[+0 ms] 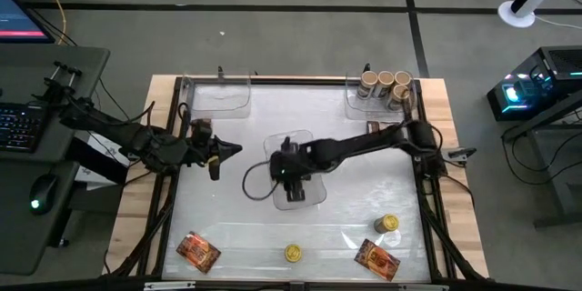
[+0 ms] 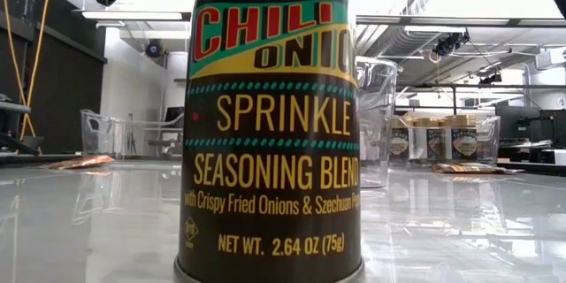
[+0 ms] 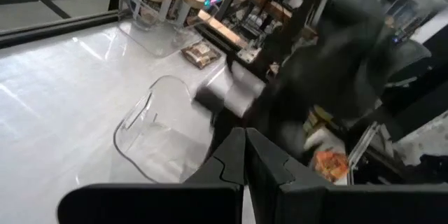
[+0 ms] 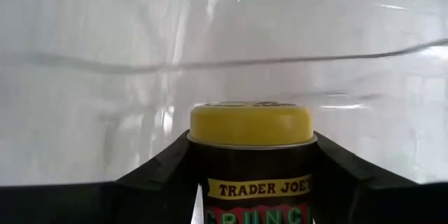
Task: Sort spices by type
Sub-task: Put the top center yellow seasoning bottle into the bottom transparent bin
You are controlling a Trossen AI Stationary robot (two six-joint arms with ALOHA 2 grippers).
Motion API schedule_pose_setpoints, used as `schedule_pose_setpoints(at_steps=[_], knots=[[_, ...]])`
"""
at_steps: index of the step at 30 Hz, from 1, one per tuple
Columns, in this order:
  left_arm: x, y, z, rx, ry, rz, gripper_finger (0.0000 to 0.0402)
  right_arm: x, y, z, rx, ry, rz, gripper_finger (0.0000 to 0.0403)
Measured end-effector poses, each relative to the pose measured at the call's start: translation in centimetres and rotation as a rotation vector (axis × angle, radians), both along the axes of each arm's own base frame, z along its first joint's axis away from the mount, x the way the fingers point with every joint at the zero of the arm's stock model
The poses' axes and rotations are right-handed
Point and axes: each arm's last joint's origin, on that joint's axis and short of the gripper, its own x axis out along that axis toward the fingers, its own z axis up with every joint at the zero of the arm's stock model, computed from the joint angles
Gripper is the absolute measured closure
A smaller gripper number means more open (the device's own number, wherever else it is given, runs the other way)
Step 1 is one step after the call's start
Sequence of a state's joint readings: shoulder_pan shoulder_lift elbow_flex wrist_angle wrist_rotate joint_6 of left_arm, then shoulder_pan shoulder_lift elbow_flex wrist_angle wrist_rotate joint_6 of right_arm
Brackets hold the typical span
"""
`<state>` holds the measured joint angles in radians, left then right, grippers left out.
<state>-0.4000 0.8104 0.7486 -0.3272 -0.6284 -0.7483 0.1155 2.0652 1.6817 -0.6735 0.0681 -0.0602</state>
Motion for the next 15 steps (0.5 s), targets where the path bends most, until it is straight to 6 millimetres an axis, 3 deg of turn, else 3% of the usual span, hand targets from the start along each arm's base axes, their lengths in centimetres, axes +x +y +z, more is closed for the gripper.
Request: schedule_pose_setpoints(at_steps=[5, 8, 15], knots=[[-0.1, -0.1, -0.2, -0.012, 0.022, -0.035, 0.0402, -1.8, -2.6, 2.8, 0.044, -0.135, -0.184, 0.0204], [-0.2, -0.1, -0.2, -0.018, 0.027, -0.052, 0.0402, -3.8, -4.1, 3.7, 0.121, -0.312, -0.331, 0.0204], [-0.4, 0.0, -0.1, -0.023, 0.025, -0.06, 0.0402, -8.6, -4.3, 1.7, 0.357, -0.99, -0.629, 0.0204]])
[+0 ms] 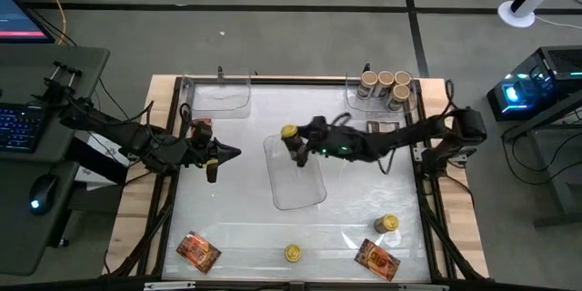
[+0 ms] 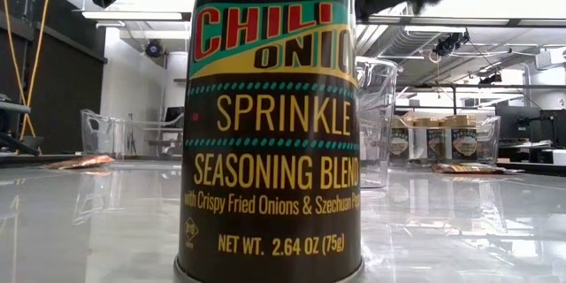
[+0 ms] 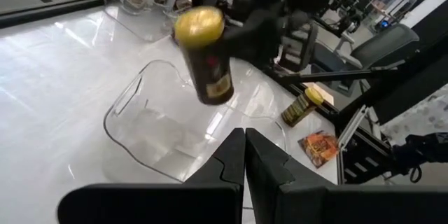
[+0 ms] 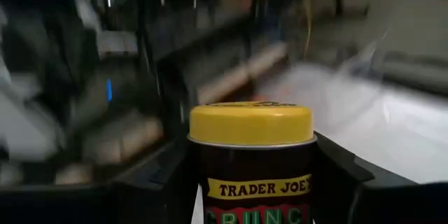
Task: Sort spices by type
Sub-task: Put the top center yellow seasoning bottle into the bottom transparent bin
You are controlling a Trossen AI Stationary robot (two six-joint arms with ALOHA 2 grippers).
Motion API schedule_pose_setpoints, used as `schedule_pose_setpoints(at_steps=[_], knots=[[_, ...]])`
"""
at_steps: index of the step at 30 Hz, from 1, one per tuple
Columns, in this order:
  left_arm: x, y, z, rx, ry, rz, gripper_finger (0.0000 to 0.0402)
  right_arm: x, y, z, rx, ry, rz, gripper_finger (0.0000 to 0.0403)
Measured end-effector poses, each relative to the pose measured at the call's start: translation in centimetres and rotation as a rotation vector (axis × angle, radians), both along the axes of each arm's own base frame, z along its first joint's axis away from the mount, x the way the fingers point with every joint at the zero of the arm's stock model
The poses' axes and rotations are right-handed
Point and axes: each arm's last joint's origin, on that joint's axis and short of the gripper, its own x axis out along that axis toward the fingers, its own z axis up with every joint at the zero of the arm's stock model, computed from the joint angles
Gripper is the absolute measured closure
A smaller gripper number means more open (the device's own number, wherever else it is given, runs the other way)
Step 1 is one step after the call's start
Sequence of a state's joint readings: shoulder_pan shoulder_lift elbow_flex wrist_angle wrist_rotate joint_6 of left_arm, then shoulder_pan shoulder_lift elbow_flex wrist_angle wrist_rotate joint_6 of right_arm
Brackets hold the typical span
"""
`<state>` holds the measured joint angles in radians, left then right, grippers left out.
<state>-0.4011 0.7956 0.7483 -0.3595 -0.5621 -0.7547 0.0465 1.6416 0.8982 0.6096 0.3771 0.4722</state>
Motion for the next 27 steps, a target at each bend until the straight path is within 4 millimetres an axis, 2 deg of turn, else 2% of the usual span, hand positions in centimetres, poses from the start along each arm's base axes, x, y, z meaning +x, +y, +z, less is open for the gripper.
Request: schedule_pose_setpoints(at_steps=[2, 6, 11, 16, 21, 27], knots=[[0.0, 0.0, 0.0, 0.0, 0.0, 0.001, 0.0402, -0.3, 0.4, -1.0, -0.001, -0.077, -0.06, 0.0204], [0.0, 0.1, -0.1, 0.012, 0.008, 0.008, 0.0402, 0.7, 0.8, -3.5, -0.014, -0.031, -0.099, 0.0204], [-0.1, 0.1, -0.1, 0.02, 0.008, 0.021, 0.0402, 3.1, 0.9, -4.4, -0.025, -0.012, -0.095, 0.0204], [-0.1, 0.1, -0.1, 0.022, 0.009, 0.023, 0.0402, 4.6, 1.0, -5.3, -0.065, 0.031, -0.089, 0.0192], [-0.1, 0.1, -0.1, 0.024, 0.014, 0.023, 0.0401, 4.7, 1.0, -6.3, -0.03, 0.101, -0.094, 0.0177], [-0.2, 0.2, -0.3, 0.034, 0.036, 0.024, 0.0402, 4.5, 0.9, -6.8, -0.018, 0.156, -0.097, 0.0186]])
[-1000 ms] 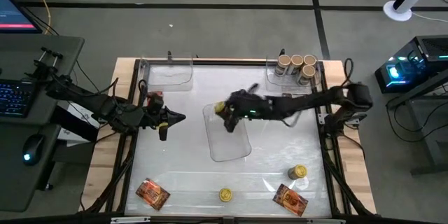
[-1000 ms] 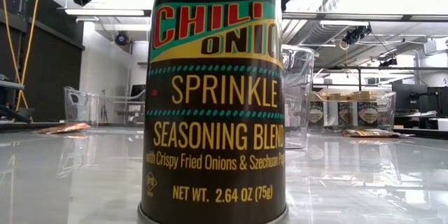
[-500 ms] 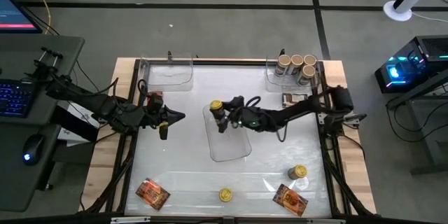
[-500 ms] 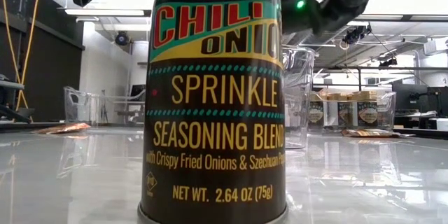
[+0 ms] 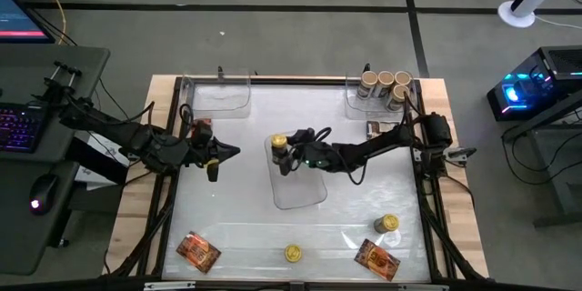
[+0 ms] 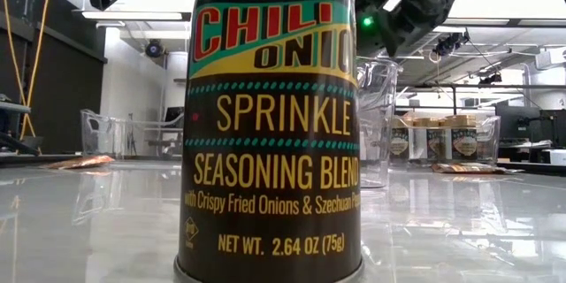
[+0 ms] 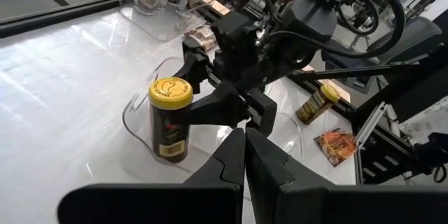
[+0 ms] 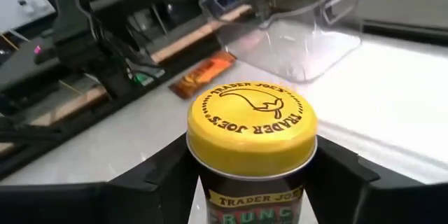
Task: Sort spices by type
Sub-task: Put the top center yellow seasoning bottle into the bottom transparent bin
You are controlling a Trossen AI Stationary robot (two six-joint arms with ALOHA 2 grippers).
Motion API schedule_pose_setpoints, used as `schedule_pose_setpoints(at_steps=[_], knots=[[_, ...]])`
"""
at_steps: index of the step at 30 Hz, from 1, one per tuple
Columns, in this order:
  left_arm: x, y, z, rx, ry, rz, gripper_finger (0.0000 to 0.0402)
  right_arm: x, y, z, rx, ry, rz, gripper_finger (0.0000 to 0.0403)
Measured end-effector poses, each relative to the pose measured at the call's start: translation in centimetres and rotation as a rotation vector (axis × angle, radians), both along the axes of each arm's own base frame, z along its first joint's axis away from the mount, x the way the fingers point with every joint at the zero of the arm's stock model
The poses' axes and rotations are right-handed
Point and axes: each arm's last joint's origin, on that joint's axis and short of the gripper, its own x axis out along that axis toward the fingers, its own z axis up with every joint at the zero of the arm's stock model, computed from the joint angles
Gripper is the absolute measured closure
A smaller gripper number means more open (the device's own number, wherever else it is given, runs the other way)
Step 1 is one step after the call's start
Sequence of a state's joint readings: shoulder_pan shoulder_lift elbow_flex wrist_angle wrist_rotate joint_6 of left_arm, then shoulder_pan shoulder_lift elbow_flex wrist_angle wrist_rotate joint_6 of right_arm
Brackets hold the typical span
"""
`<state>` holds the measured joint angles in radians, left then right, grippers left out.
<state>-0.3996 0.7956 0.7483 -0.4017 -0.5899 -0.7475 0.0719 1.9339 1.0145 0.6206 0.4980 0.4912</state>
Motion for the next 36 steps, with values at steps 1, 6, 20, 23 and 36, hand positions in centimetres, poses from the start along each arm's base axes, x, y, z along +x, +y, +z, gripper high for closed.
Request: schedule_pose_setpoints(at_steps=[1, 6, 20, 23, 36], knots=[[0.0, 0.0, 0.0, 0.001, 0.003, 0.0, 0.0402, 0.0, 0.0, -0.1, 0.001, 0.013, 0.002, 0.0188], [0.0, 0.0, -0.1, 0.004, 0.007, 0.001, 0.0402, -0.3, 0.0, -0.8, -0.002, 0.093, 0.006, 0.0188], [-0.2, 0.1, -0.3, 0.017, 0.039, 0.002, 0.0402, -0.4, 0.3, -1.3, 0.03, 0.153, 0.109, 0.0157], [-0.2, 0.1, -0.4, 0.018, 0.041, 0.002, 0.0402, -0.4, 0.3, -1.3, 0.036, 0.153, 0.123, 0.0144], [-0.2, 0.1, -0.4, 0.02, 0.048, 0.0, 0.0401, -2.0, -0.1, 1.6, -0.062, 0.259, 0.159, 0.0115]])
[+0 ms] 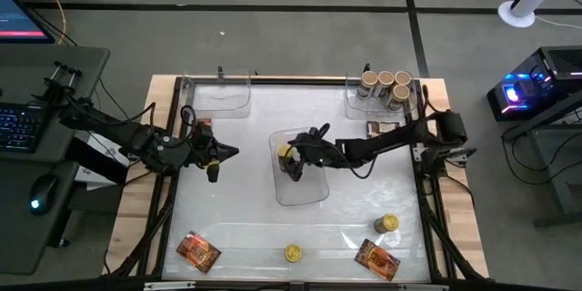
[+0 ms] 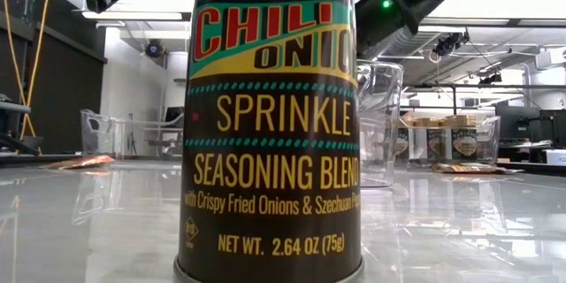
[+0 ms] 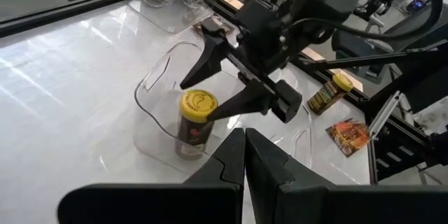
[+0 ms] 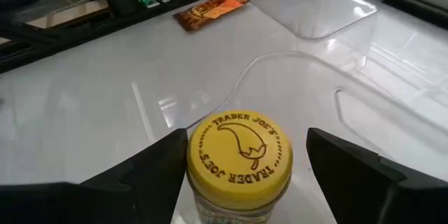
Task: Sort spices by type
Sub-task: Put the top center yellow seasoning bottle into the bottom transparent bin
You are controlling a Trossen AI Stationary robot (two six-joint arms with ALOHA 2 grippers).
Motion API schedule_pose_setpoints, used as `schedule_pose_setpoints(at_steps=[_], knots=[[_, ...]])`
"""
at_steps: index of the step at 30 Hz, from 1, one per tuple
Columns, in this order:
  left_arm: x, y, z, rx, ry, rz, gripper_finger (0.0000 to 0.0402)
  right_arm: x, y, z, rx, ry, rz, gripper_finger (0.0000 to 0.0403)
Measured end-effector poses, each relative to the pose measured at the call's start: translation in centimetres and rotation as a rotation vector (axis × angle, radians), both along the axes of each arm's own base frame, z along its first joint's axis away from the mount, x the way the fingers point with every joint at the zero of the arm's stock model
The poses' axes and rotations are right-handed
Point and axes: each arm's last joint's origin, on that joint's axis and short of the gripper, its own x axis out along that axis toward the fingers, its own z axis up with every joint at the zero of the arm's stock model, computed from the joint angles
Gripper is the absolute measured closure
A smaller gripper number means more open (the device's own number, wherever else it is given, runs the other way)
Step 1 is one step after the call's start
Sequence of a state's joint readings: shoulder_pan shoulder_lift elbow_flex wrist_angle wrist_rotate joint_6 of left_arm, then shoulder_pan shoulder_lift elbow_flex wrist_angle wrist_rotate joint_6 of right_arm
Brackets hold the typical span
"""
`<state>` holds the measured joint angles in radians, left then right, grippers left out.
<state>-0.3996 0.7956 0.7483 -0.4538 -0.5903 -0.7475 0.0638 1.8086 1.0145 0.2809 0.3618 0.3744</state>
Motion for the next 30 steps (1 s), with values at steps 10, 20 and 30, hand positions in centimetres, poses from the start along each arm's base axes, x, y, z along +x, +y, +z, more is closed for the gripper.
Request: schedule_pose_setpoints(at_steps=[10, 20, 30], knots=[[-0.1, 0.0, -0.2, 0.002, 0.024, -0.001, 0.0401, -0.5, -0.2, 1.8, -0.09, -0.01, 0.048, 0.0115], [-0.2, 0.1, -0.4, 0.01, 0.047, 0.0, 0.0402, -0.8, 0.4, 4.1, -0.072, -0.041, 0.172, 0.0163], [-0.3, 0.1, -0.5, 0.017, 0.052, 0.007, 0.0401, 4.4, 0.2, 9.3, 0.017, 0.233, 0.274, 0.0384]])
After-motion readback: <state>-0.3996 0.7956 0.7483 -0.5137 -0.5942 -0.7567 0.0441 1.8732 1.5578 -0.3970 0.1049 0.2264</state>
